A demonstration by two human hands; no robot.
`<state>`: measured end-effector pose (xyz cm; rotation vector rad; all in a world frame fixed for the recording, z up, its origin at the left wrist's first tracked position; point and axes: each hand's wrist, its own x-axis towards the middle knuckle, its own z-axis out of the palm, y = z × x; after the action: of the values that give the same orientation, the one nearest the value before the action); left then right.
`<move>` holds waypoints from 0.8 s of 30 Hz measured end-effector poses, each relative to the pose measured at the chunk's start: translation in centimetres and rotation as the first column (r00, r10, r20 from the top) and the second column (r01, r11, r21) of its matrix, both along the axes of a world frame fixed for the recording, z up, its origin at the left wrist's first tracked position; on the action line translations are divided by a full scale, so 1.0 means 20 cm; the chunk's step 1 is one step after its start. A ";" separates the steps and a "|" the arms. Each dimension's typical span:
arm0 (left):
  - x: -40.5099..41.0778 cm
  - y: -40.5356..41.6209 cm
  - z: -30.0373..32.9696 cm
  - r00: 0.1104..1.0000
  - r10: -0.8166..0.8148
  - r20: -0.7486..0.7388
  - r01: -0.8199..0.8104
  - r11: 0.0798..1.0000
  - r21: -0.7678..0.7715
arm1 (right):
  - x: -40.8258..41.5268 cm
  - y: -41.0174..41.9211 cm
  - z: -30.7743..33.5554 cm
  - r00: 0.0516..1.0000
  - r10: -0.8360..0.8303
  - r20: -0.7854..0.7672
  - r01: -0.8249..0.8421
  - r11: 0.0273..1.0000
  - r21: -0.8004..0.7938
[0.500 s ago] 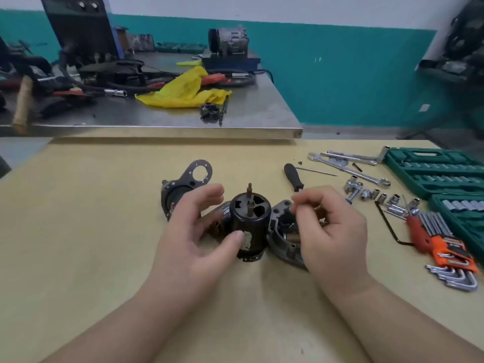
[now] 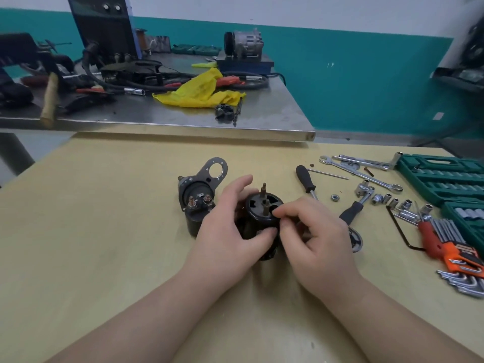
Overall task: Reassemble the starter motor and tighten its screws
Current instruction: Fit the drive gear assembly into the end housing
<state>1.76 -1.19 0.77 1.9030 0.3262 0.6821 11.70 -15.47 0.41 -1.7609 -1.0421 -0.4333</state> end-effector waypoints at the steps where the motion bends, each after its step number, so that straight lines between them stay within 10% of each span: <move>1: -0.01 -0.01 0.01 1.000 0.013 0.014 -0.014 1.000 0.003 | 0.00 0.00 0.00 1.000 0.012 -0.008 -0.012 1.000 -0.010; 9: -0.15 0.08 0.05 0.989 0.085 0.125 -0.043 0.952 -0.303 | -0.04 -0.04 0.04 0.970 0.129 -0.207 -0.138 0.990 -0.032; 15: -0.20 0.10 0.15 0.962 0.021 0.272 0.171 0.730 -0.662 | -0.09 -0.05 0.06 0.882 0.286 -0.374 -0.328 0.943 -0.050; 24: -0.25 0.14 0.10 0.915 -0.222 0.337 0.403 0.526 -0.748 | -0.18 -0.03 0.08 0.828 0.363 -0.428 -0.303 0.931 0.205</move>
<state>-3.19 1.51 2.69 0.9387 0.1076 0.3578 8.07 -16.16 2.09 -1.4265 -0.9253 0.1376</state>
